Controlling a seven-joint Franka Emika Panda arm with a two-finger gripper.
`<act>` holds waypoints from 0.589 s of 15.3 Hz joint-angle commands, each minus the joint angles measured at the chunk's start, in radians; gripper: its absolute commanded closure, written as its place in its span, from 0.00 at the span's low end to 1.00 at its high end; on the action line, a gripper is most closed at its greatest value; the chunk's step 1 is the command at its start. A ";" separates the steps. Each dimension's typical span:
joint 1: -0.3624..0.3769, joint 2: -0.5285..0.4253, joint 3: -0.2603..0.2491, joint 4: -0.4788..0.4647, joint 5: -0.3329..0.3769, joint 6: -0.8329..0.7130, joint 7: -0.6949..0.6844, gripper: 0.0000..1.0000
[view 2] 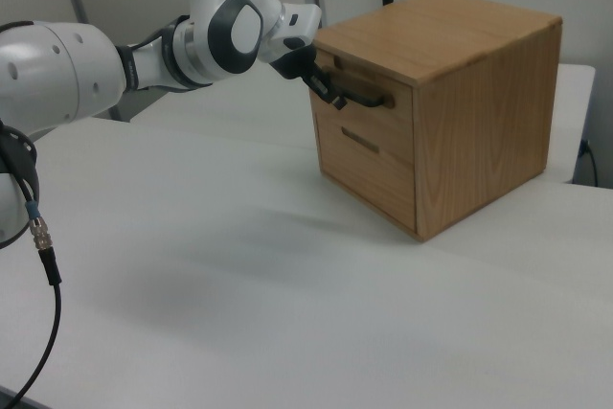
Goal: Close the drawer by sliding it
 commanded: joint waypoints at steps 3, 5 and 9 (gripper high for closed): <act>0.000 -0.110 0.039 -0.023 -0.023 -0.198 -0.056 1.00; -0.004 -0.144 0.087 -0.028 -0.017 -0.326 -0.106 1.00; -0.003 -0.224 0.132 -0.100 0.059 -0.447 -0.136 0.99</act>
